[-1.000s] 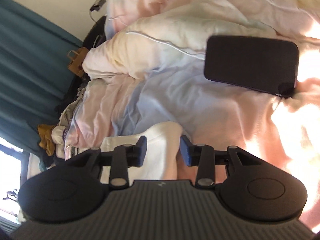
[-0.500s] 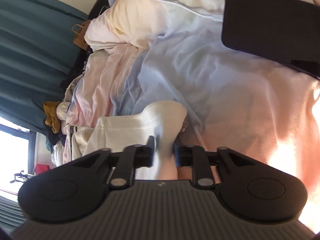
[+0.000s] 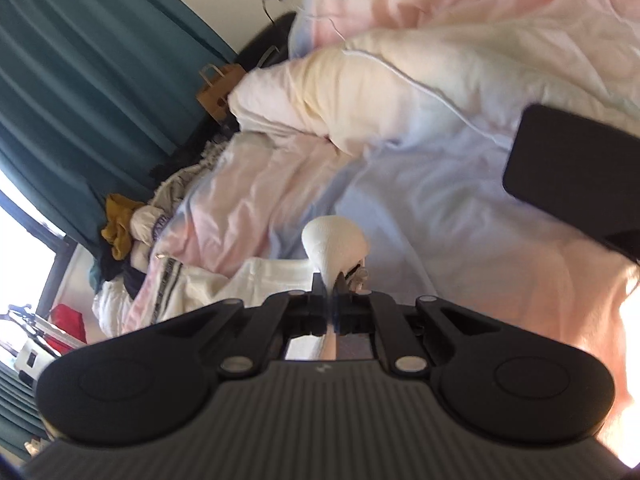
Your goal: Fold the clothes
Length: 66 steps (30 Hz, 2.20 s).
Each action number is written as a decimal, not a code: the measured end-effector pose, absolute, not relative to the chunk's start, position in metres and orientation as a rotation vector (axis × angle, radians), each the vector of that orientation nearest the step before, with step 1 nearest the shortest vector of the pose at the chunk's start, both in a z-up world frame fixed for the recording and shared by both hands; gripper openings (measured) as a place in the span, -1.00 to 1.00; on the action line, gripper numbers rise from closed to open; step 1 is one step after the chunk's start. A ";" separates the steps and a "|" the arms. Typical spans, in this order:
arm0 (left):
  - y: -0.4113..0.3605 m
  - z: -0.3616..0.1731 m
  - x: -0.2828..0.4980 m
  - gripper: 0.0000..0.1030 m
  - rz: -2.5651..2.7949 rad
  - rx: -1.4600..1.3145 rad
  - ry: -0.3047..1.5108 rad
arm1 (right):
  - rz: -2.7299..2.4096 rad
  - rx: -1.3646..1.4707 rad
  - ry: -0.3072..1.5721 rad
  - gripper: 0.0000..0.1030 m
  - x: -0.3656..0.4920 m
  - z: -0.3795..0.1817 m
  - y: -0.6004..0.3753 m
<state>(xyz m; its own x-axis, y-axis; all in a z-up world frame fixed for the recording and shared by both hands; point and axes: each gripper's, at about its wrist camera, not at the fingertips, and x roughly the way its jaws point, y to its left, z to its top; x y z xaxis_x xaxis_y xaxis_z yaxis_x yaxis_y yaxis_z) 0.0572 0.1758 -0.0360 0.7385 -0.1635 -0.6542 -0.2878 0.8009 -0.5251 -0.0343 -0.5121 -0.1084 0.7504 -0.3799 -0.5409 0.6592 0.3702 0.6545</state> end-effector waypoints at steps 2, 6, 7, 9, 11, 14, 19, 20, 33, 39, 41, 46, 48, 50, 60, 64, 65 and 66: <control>0.206 -0.025 0.043 0.94 0.128 -0.707 0.735 | -0.682 1.019 0.347 -0.89 -0.038 -0.115 -0.513; 0.267 -0.004 0.013 0.92 0.237 -0.813 0.700 | -0.668 1.054 0.366 -0.88 -0.043 -0.120 -0.511; 0.281 0.001 0.006 0.92 0.258 -0.833 0.691 | -0.655 1.052 0.365 -0.88 -0.043 -0.119 -0.509; 0.308 0.008 -0.010 0.92 0.308 -0.858 0.664 | -0.636 1.030 0.363 -0.88 -0.044 -0.114 -0.506; 0.331 0.011 -0.024 0.92 0.370 -0.879 0.645 | -0.624 1.023 0.360 -0.88 -0.045 -0.111 -0.505; 0.365 0.006 -0.037 0.85 0.444 -0.943 0.647 | -0.616 1.034 0.354 -0.88 -0.048 -0.109 -0.504; 0.388 -0.019 -0.027 0.62 0.422 -1.042 0.689 | -0.615 1.049 0.355 -0.88 -0.048 -0.110 -0.506; 0.389 -0.024 -0.024 0.55 0.404 -1.061 0.704 | -0.606 1.044 0.345 -0.88 -0.047 -0.109 -0.505; 0.390 -0.016 -0.029 -0.74 0.361 -1.098 0.677 | -0.504 0.960 0.189 -0.89 -0.048 -0.081 -0.495; 0.393 0.017 -0.061 -0.77 0.317 -1.051 0.621 | -0.526 1.063 0.167 -0.89 -0.064 -0.080 -0.513; 0.400 0.025 -0.058 -0.77 0.294 -1.064 0.621 | -0.524 1.023 0.183 -0.89 -0.058 -0.073 -0.514; 0.413 0.052 -0.006 -0.77 0.262 -1.077 0.635 | -0.492 0.907 0.179 -0.89 -0.014 -0.033 -0.515; 0.410 0.064 0.032 -0.77 0.261 -1.018 0.632 | -0.477 0.848 0.180 -0.89 0.021 -0.014 -0.512; 0.407 0.070 0.071 -0.76 0.275 -0.965 0.643 | -0.471 0.772 0.191 -0.89 0.062 0.003 -0.506; 0.384 0.006 0.299 -0.76 0.389 -0.787 0.783 | -0.511 0.543 0.320 -0.89 0.296 -0.035 -0.486; 0.377 -0.030 0.357 -0.75 0.407 -0.751 0.829 | -0.531 0.489 0.370 -0.89 0.357 -0.083 -0.485; 0.376 -0.035 0.366 -0.75 0.407 -0.741 0.837 | -0.534 0.470 0.374 -0.89 0.365 -0.094 -0.483; 0.373 -0.038 0.371 -0.74 0.407 -0.731 0.843 | -0.537 0.452 0.378 -0.89 0.371 -0.104 -0.481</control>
